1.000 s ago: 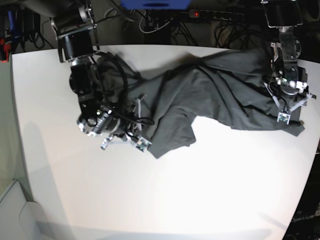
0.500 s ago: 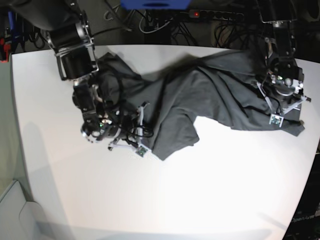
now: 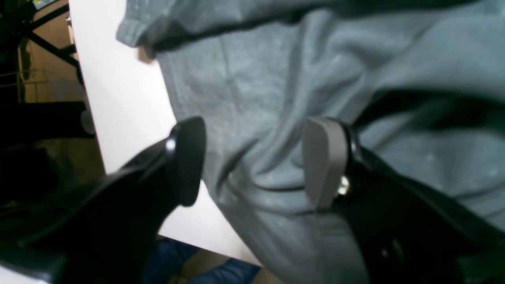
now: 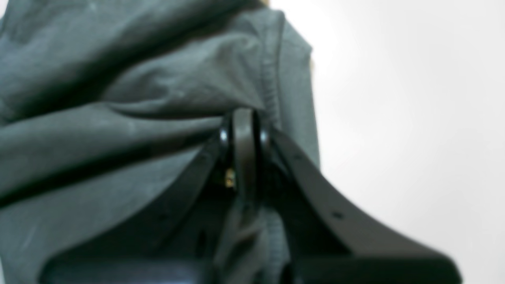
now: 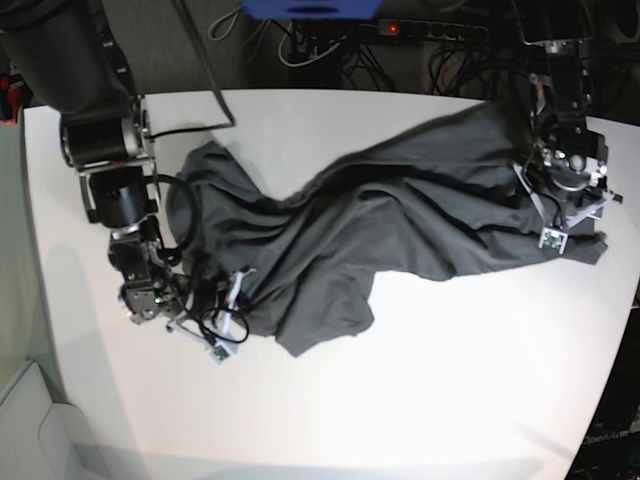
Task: Layout the t-shirt on the table in an organized manner, then fold the t-shirt properly
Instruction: 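Pull the held shirt end with the right gripper toward the table edge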
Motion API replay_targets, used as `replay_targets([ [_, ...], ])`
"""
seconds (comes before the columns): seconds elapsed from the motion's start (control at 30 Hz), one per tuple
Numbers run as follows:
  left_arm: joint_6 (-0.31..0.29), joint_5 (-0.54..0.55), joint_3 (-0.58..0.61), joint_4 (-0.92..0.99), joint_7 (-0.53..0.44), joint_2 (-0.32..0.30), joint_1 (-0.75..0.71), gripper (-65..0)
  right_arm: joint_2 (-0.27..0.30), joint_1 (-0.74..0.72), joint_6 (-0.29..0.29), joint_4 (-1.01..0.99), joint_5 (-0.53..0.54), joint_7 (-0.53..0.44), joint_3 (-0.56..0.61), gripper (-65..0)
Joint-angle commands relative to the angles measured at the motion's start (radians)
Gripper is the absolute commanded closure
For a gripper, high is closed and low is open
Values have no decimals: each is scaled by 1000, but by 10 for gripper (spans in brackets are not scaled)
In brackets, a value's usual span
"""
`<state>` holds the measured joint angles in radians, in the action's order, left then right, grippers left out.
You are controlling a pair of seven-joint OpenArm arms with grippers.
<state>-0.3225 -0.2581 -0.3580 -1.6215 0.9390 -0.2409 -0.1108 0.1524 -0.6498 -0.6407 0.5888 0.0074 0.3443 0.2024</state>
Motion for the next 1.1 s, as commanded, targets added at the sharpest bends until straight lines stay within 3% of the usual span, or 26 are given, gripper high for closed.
replay_targets([
  [0.0,4,-8,-23,-18,-8,-11,12,-380,22,-32,84,12,-10,-4,-10,-1],
  [0.07,1,-8,-43,-15,-8,-11,15,-380,25,-31,164,44,-10,-6,-50,-1],
  [0.27,1,-8,-46,-18,-8,-15,13,-380,17,60,161,330,-8,51,-237,-1],
  [0.43,4,-8,-46,-18,-8,-11,9,-380,-72,138,-18,572,-13,98,-212,-7],
  [0.5,6,-8,-46,-18,-8,-10,9,-380,-104,140,-51,590,-13,160,-171,-10],
  [0.67,7,-8,-48,-32,22,-13,-5,-380,-150,114,-57,514,-14,204,-39,-11],
  [0.8,7,-8,-48,-75,41,-10,-7,-380,-162,32,-57,302,-14,189,7,-11],
  [1.07,7,-8,-48,-87,59,-8,-27,-380,-170,-52,-57,6,-16,11,12,-10],
])
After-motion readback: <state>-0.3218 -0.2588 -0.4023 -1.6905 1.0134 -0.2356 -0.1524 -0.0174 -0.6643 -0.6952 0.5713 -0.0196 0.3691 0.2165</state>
